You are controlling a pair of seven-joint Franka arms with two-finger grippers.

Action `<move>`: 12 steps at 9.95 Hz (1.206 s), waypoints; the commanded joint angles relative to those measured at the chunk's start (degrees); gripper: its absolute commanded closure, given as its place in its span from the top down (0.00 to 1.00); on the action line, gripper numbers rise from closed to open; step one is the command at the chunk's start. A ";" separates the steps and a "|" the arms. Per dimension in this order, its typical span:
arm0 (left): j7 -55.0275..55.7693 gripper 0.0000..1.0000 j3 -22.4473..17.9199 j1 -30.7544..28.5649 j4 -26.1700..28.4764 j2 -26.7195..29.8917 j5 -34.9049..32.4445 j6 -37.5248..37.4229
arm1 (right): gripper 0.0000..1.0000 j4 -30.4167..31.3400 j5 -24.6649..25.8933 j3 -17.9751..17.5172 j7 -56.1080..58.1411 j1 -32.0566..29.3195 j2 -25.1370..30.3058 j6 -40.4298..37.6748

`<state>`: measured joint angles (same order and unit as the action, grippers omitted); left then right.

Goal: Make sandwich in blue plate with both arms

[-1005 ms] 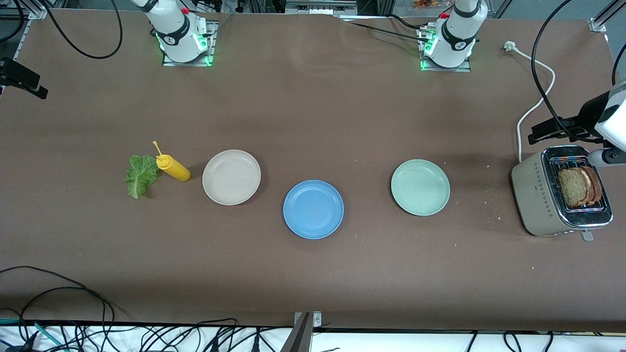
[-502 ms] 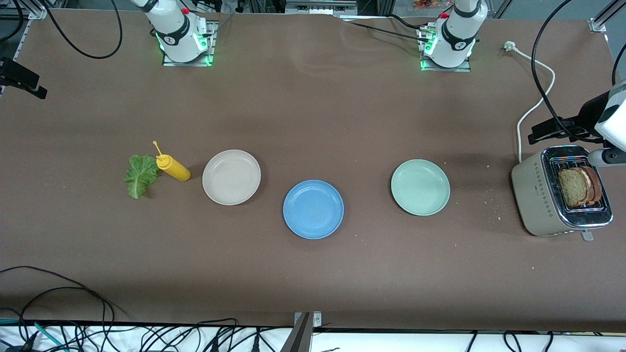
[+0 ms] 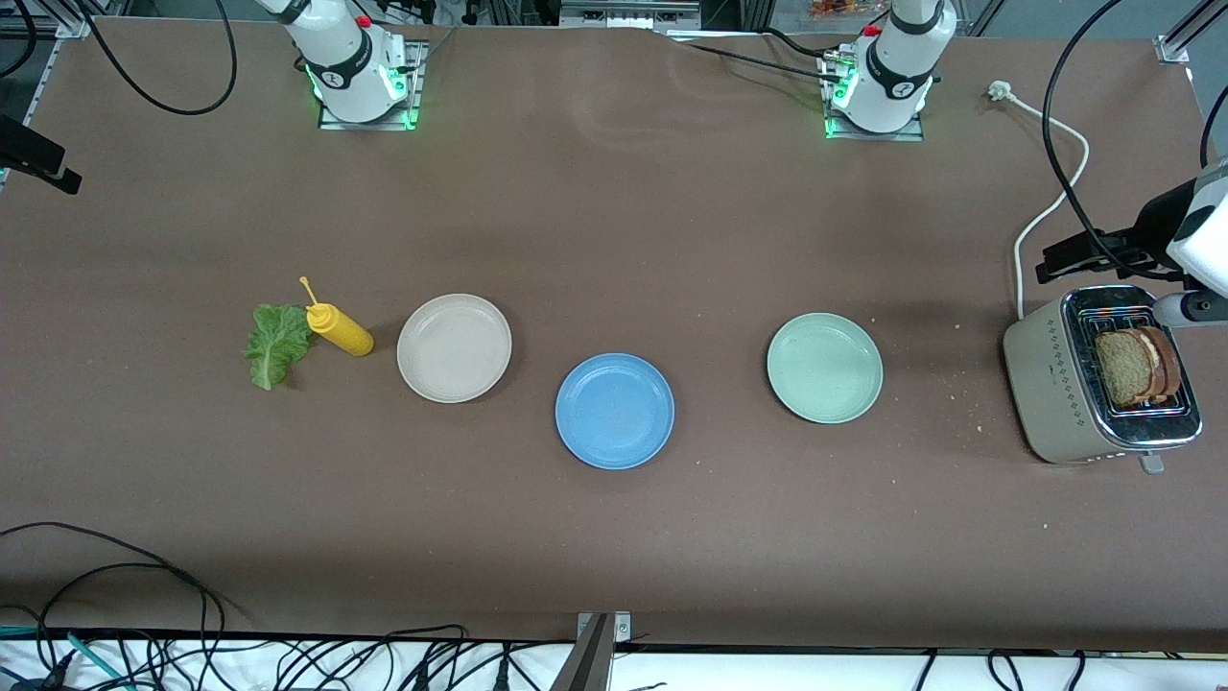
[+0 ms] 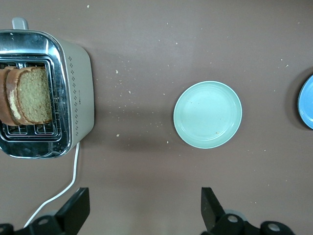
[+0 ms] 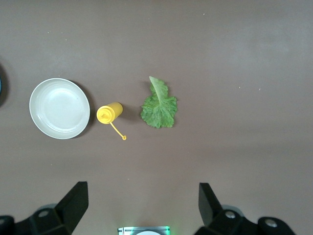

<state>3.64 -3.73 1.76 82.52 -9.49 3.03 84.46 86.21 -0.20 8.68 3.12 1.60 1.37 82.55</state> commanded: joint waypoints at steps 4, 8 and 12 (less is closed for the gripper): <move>-11.62 1.00 -0.40 -6.05 0.71 -3.15 -5.49 4.21 | 1.00 -0.87 -0.42 -0.06 0.31 -0.02 0.12 -0.54; -18.12 1.00 -0.40 -10.54 0.71 -8.77 -6.88 10.62 | 1.00 -0.87 -0.42 0.02 0.31 -0.02 0.12 -0.54; -21.39 0.92 -0.31 -10.63 0.53 -14.58 -15.40 13.10 | 1.00 -0.87 -0.42 0.02 0.31 -0.02 0.12 -0.55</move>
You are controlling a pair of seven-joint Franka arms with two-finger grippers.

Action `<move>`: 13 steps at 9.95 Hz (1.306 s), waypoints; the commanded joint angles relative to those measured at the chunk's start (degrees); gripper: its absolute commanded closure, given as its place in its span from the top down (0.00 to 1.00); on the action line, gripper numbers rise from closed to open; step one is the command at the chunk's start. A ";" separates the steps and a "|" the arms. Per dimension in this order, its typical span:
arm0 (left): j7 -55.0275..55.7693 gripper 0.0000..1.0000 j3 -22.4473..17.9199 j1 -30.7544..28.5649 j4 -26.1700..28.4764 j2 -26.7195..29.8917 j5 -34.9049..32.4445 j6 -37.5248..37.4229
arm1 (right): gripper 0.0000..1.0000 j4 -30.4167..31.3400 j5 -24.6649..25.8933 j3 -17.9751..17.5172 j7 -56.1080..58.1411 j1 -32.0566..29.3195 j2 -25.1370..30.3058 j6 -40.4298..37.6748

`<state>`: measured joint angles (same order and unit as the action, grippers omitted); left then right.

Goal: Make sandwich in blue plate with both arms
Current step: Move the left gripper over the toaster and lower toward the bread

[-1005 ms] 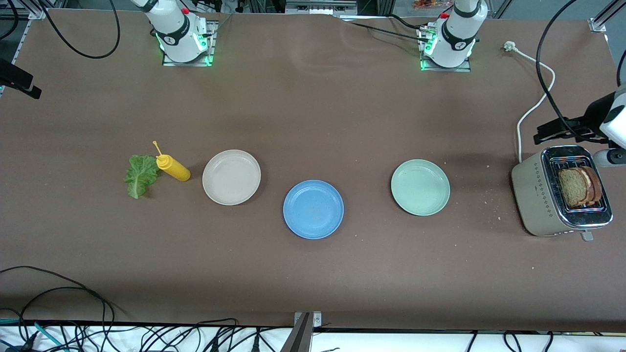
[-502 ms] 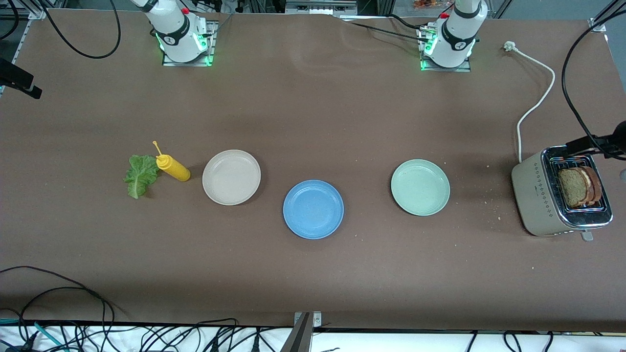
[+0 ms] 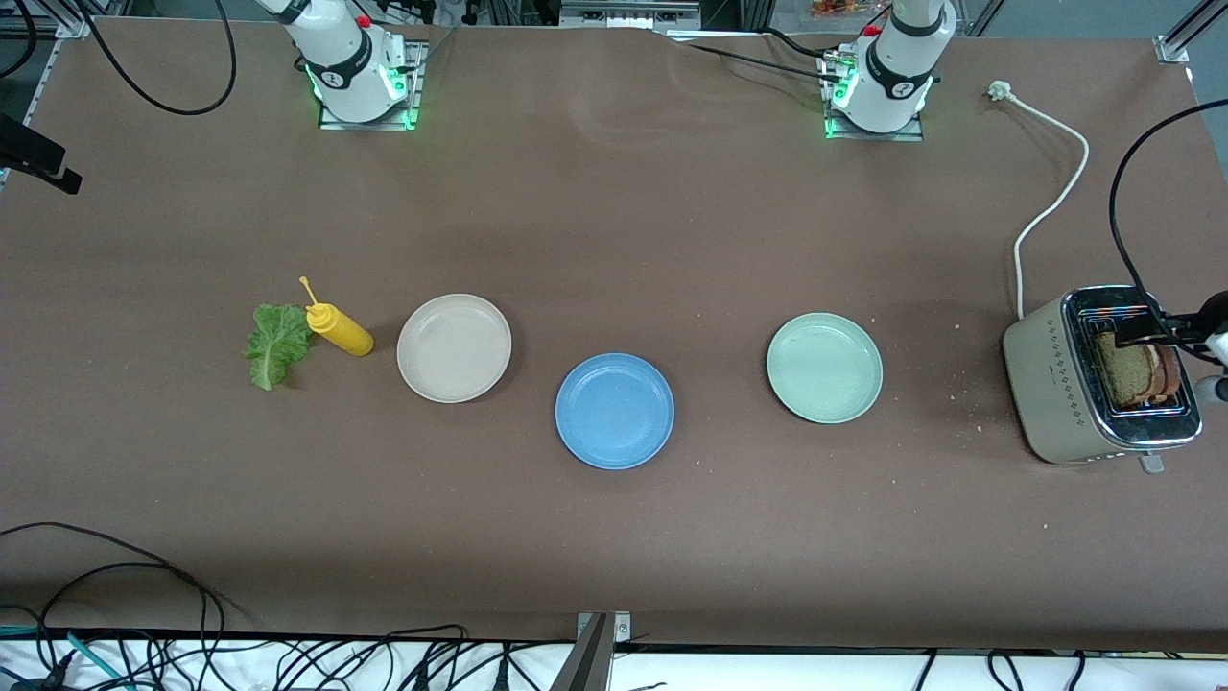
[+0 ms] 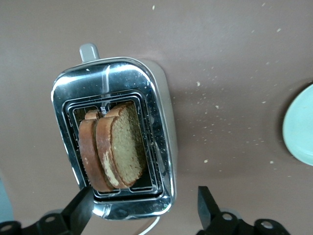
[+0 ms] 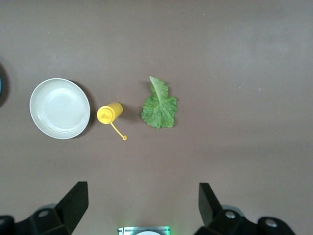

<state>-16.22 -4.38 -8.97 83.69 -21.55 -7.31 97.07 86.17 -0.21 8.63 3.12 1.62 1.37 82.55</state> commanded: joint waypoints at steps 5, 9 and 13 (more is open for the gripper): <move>-1.54 0.76 0.34 0.09 -1.42 -6.13 -7.89 0.66 | 1.00 -0.83 -0.41 0.07 0.31 -0.04 0.12 -0.55; -1.45 0.74 0.34 0.27 -1.42 -7.19 -10.62 0.66 | 1.00 -0.83 -0.41 -0.02 0.31 -0.04 0.12 -0.46; -1.36 0.61 0.34 0.62 -1.42 -7.63 -10.70 0.66 | 1.00 -0.83 -0.41 0.07 0.31 -0.04 0.12 -0.55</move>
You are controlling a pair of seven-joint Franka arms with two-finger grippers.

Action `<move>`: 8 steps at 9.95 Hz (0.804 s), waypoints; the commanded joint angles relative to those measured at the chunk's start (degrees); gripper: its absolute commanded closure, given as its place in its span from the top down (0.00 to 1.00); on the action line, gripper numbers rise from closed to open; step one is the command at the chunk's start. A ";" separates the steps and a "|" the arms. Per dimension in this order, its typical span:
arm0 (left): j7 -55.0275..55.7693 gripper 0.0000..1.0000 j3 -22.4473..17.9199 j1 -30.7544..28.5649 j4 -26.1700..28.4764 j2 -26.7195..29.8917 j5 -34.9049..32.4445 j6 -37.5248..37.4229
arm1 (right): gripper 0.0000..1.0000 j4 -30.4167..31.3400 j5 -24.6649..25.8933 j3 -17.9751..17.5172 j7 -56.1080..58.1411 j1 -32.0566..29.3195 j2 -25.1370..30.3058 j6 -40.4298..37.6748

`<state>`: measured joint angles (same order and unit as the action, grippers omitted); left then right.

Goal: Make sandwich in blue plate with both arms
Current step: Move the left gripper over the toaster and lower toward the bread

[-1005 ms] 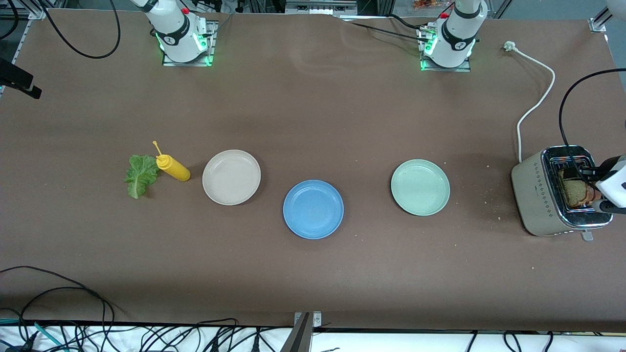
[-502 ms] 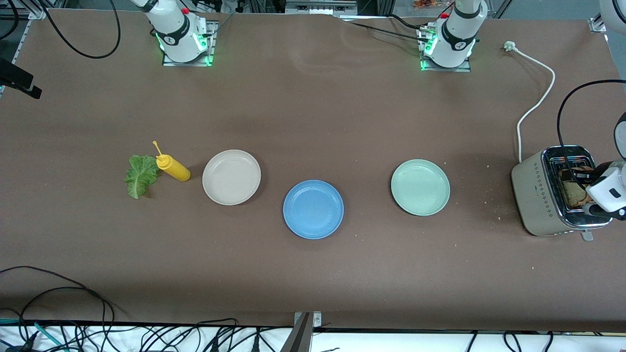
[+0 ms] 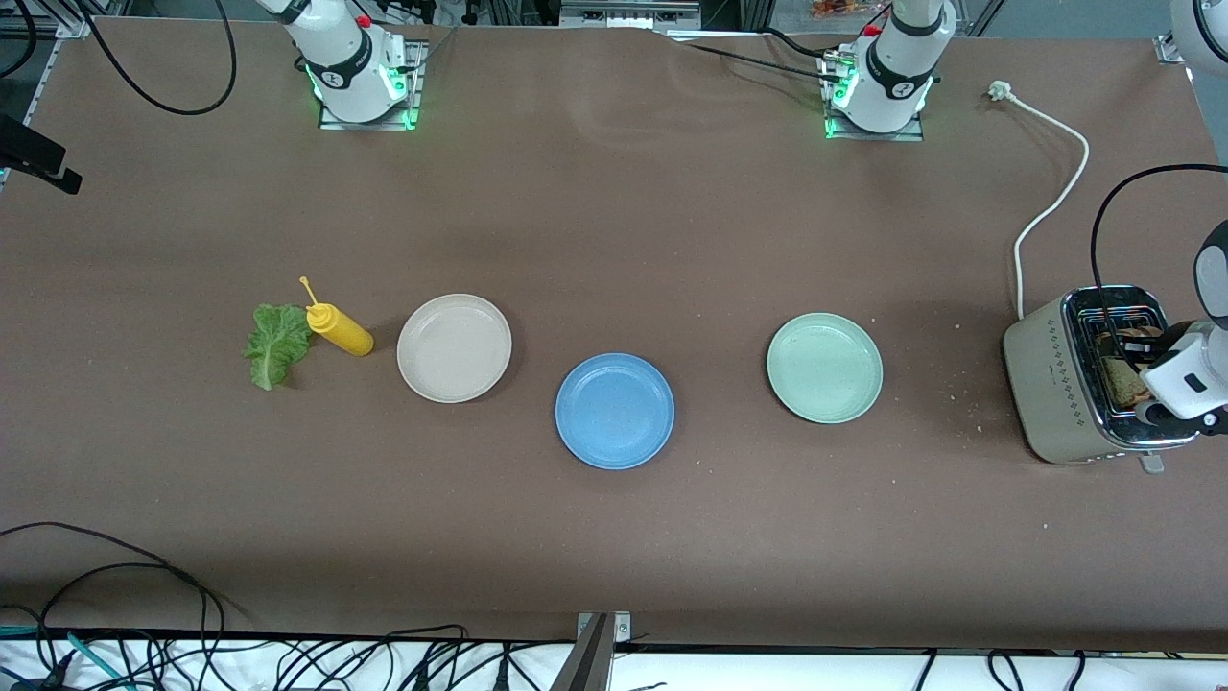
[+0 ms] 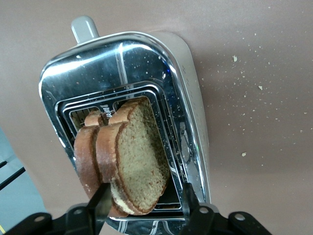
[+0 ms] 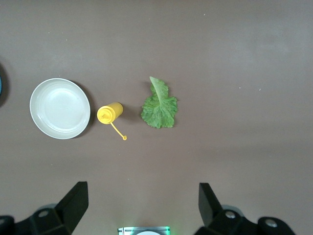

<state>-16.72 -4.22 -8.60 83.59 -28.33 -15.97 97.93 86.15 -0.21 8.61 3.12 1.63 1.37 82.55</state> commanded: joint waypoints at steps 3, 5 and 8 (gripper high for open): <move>-1.04 0.61 0.09 -0.19 -1.41 -0.85 -2.22 -0.28 | 1.00 -0.81 -0.41 0.09 0.31 -0.05 0.12 -0.55; -0.95 0.61 0.09 -0.10 -1.68 -0.85 -4.05 -0.20 | 1.00 -0.81 -0.41 0.09 0.31 -0.05 0.12 -0.55; -0.51 0.61 0.18 -0.10 -1.68 -1.47 -5.48 -0.28 | 1.00 -0.81 -0.41 0.09 0.31 -0.05 0.12 -0.55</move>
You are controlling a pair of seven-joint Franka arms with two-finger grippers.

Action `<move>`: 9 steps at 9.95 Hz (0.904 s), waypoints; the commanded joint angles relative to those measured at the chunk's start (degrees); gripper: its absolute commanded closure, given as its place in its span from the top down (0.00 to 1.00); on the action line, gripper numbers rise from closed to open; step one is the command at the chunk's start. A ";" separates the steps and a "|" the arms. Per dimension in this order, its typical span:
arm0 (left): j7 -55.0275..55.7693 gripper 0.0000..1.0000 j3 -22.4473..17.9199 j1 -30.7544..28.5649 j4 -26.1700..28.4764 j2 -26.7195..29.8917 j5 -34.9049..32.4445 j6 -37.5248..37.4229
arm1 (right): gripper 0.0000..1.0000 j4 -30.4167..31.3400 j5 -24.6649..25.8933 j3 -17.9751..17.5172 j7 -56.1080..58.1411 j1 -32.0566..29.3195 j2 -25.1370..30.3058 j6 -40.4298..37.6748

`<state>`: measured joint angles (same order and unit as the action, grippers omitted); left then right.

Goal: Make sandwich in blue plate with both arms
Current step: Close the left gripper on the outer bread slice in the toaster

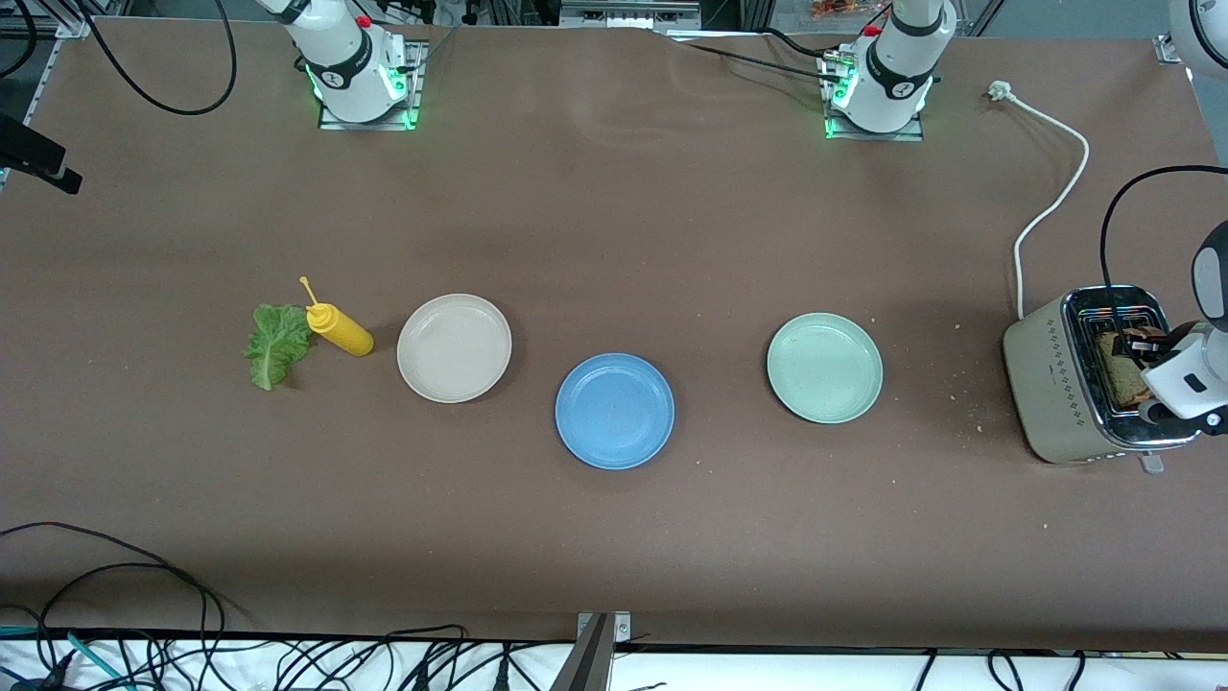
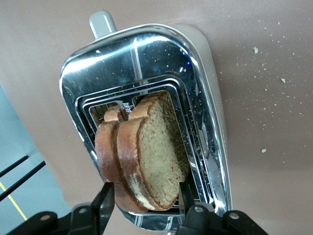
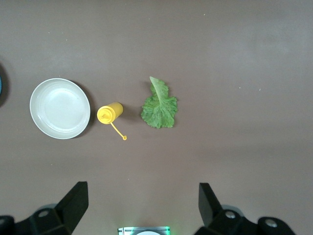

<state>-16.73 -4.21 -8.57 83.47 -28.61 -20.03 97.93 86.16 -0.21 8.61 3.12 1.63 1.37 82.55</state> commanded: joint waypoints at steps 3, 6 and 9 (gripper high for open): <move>0.21 0.61 0.26 0.48 -1.64 -1.54 -0.98 -0.29 | 1.00 -0.81 -0.41 0.09 0.31 -0.05 0.12 -0.46; 0.21 0.61 0.43 0.92 -2.43 -1.45 -1.15 -0.29 | 1.00 -0.81 -0.41 0.09 0.31 -0.05 0.12 -0.46; -0.40 0.61 0.43 0.74 -2.43 -1.71 -2.03 -0.29 | 1.00 -0.81 -0.41 0.09 0.31 -0.05 0.12 -0.46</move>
<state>-16.60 -3.67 -7.96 82.34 -29.47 -20.05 97.96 86.15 -0.21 8.61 3.12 1.63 1.37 82.55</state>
